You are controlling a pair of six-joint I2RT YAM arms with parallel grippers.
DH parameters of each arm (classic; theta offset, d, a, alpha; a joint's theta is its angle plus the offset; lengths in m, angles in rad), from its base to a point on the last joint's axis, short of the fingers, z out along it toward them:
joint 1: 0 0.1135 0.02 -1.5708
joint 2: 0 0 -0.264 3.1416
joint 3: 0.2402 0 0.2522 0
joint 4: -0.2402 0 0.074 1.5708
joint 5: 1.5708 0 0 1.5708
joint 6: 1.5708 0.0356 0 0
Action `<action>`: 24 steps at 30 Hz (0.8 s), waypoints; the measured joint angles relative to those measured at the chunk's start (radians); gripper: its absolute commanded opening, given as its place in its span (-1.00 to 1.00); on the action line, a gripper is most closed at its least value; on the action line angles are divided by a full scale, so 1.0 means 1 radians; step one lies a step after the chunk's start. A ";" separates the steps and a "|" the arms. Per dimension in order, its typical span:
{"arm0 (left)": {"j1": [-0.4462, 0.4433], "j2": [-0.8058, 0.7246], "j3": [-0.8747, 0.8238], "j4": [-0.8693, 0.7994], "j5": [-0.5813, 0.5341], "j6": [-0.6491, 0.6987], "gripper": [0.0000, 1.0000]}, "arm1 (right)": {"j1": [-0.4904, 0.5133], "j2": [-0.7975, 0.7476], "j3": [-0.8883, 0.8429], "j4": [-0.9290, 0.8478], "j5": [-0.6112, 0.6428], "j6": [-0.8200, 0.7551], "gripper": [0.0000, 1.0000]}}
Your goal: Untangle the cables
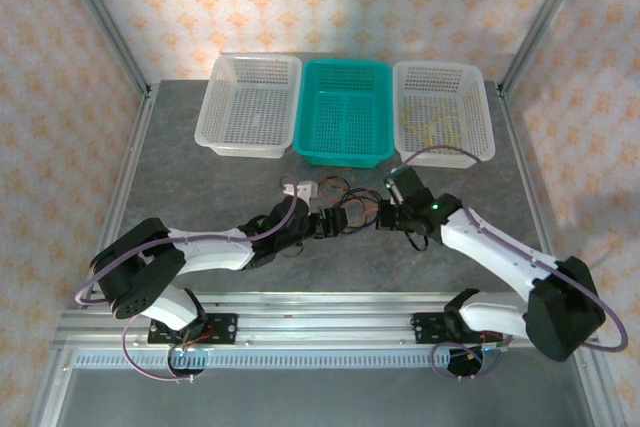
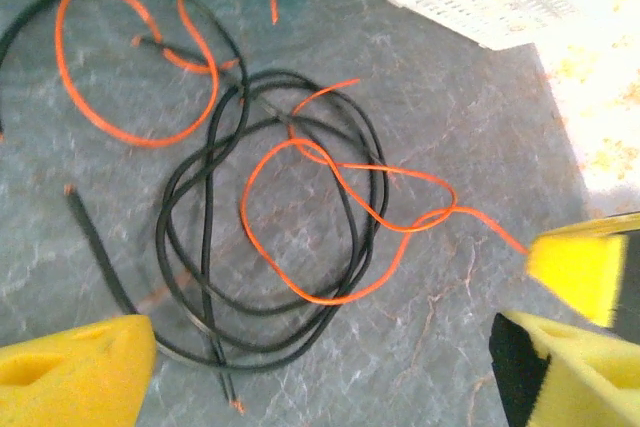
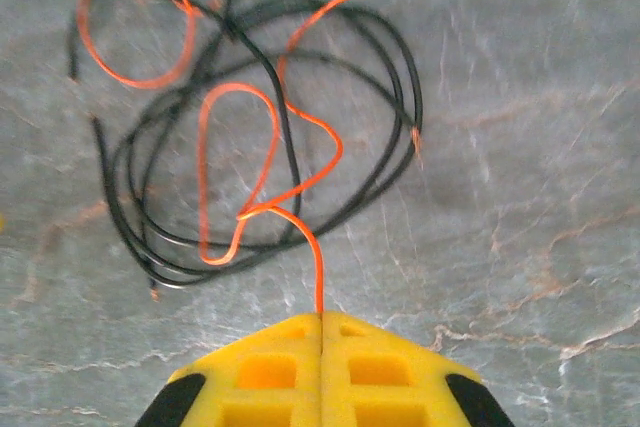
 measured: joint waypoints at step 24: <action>0.055 0.242 0.292 -0.105 0.010 0.195 0.81 | 0.000 -0.177 0.264 -0.046 -0.100 -0.172 -1.00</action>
